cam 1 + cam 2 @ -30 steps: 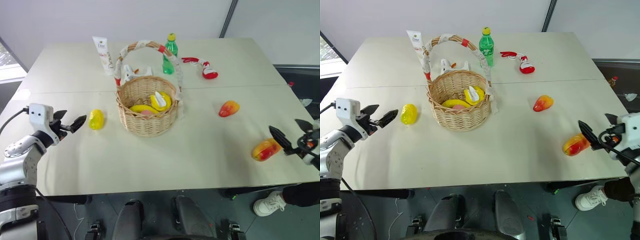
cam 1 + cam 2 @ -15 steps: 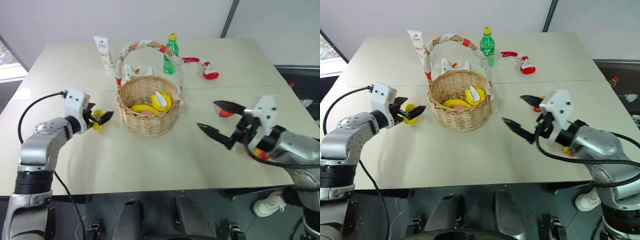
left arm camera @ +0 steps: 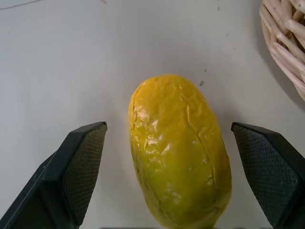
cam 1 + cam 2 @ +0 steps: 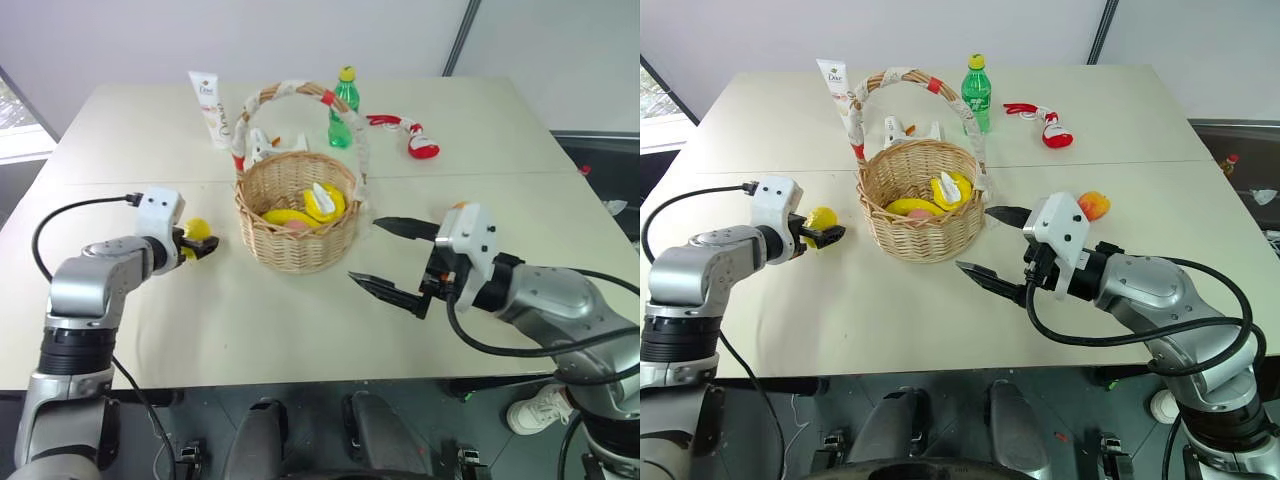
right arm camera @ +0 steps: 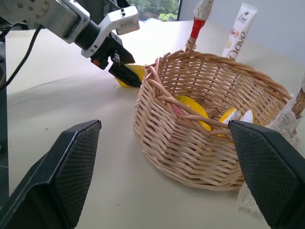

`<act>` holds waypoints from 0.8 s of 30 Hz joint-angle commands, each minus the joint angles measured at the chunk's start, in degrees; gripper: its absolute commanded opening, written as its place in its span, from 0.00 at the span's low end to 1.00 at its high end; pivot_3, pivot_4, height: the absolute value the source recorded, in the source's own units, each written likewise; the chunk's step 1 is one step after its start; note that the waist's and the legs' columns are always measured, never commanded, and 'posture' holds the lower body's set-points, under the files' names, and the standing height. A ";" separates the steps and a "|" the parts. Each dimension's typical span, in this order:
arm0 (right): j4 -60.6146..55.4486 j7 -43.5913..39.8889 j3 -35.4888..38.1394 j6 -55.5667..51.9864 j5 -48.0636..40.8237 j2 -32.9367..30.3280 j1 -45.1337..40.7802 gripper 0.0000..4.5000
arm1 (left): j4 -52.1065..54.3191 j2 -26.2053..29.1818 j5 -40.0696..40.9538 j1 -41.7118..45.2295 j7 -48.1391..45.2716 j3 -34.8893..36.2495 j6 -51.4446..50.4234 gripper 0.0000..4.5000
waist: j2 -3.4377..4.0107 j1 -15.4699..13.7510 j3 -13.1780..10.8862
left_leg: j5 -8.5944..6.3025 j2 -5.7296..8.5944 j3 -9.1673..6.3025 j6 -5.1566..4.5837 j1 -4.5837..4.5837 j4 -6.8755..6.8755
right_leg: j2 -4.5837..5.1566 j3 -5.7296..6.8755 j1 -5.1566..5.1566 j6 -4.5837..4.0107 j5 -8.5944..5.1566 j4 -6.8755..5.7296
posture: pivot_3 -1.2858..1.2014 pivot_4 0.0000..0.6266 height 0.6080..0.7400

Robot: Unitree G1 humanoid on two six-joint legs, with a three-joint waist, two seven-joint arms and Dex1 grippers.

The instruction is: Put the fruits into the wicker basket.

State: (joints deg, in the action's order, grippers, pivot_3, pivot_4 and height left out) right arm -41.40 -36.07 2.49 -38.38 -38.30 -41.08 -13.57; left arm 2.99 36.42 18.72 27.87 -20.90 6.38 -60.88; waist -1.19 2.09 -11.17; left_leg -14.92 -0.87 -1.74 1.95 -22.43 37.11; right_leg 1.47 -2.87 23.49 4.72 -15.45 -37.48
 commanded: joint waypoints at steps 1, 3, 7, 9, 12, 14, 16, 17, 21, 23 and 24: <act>-1.61 0.61 -0.15 0.81 0.27 0.67 -0.99 1.00 | -0.84 -0.29 -1.13 1.75 0.33 0.02 0.96 0.94 | -0.01 0.05 0.00 | 0.00 0.00 0.00 0.00 0.00 0.00 | 0.00 0.00 0.00 0.00 0.00 0.00 | 0.52 0.24 1.00; -1.70 0.98 -0.28 0.84 0.32 0.84 -1.22 1.00 | -1.33 -0.54 -1.51 1.96 0.54 -0.12 1.39 0.81 | 0.00 0.05 0.00 | 0.00 0.00 0.00 0.00 0.00 0.00 | 0.00 0.00 0.00 0.00 0.00 0.00 | 0.52 0.24 1.00; -1.93 1.45 -0.40 0.72 0.34 1.04 -1.23 1.00 | -1.78 -0.02 -2.58 2.32 0.37 -0.14 2.55 0.40 | 0.00 0.01 0.00 | 0.00 0.01 0.00 0.00 0.00 0.00 | 0.01 0.00 0.00 0.00 0.00 0.00 | 0.52 0.24 1.00; -1.93 1.56 -0.48 0.68 0.52 1.09 -1.15 1.00 | -1.90 1.80 -3.19 1.90 -1.17 0.82 6.22 0.36 | -0.01 0.06 0.00 | 0.00 0.01 0.00 0.00 0.00 0.00 | 0.02 0.00 0.01 0.00 0.00 0.00 | 0.52 0.24 1.00; -1.34 1.39 0.10 0.87 0.81 0.66 -0.87 1.00 | 1.31 3.99 1.67 0.80 -8.18 6.24 12.25 0.36 | -0.01 0.20 -0.01 | 0.00 -0.02 0.00 0.00 -0.01 -0.01 | 0.01 0.00 0.03 -0.01 0.00 0.00 | 0.52 0.24 1.00; 0.06 0.78 0.85 1.08 1.53 -0.16 -0.46 1.00 | 7.92 5.11 8.98 -0.20 -16.39 9.83 13.81 0.36 | -0.01 0.21 -0.01 | 0.00 -0.07 0.02 0.00 -0.03 -0.01 | 0.06 0.00 0.06 -0.01 0.00 0.00 | 0.52 0.24 1.00; 1.89 0.19 1.46 1.58 2.89 -1.10 -0.09 1.00 | 13.84 5.89 13.85 -1.16 -21.95 11.09 15.23 0.36 | -0.01 -0.07 -0.01 | 0.00 -0.08 0.02 0.00 -0.06 -0.01 | 0.10 0.00 0.07 -0.02 0.00 0.00 | 0.52 0.24 1.00; 3.30 0.08 1.83 1.92 3.75 -1.52 0.04 1.00 | 15.31 6.24 14.82 -0.52 -22.87 10.33 14.78 0.36 | -0.01 -0.33 -0.01 | 0.00 -0.07 0.02 0.01 -0.06 -0.01 | 0.14 0.00 0.05 -0.02 0.00 0.02 | 0.52 0.24 1.00; 10.88 1.21 2.05 4.73 11.13 -3.57 0.04 1.00 | 14.87 5.05 8.94 7.78 -20.41 -2.10 14.27 0.36 | -0.03 -1.53 0.01 | 0.00 0.09 0.16 0.00 -0.02 0.08 | 0.11 0.00 -0.08 -0.01 0.00 0.06 | 0.52 0.24 1.00; 14.30 2.63 2.19 5.73 13.95 -3.40 -0.22 1.00 | 11.53 1.87 5.81 12.32 -16.68 -6.93 12.53 0.36 | -0.08 -1.68 0.03 | 0.00 0.18 0.15 0.00 -0.03 0.10 | 0.07 0.01 -0.14 -0.01 0.00 0.14 | 0.52 0.24 1.00; 15.47 3.33 2.65 5.99 14.60 -2.83 -0.21 1.00 | 9.87 0.61 4.45 13.65 -15.81 -8.71 12.67 0.36 | -0.08 -1.50 0.03 | 0.00 0.21 0.15 -0.01 -0.04 0.11 | 0.07 0.01 -0.15 0.01 0.00 0.16 | 0.52 0.24 1.00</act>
State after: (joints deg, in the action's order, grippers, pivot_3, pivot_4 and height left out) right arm -26.62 -33.93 3.19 -33.95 -25.44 -43.99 -13.53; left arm 14.21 37.58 25.64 39.95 -38.64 0.10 -48.09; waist -1.26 0.59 -11.14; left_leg -14.95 -0.65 -1.57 1.89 -22.49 37.21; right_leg 1.53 -2.88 23.37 4.77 -15.43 -37.28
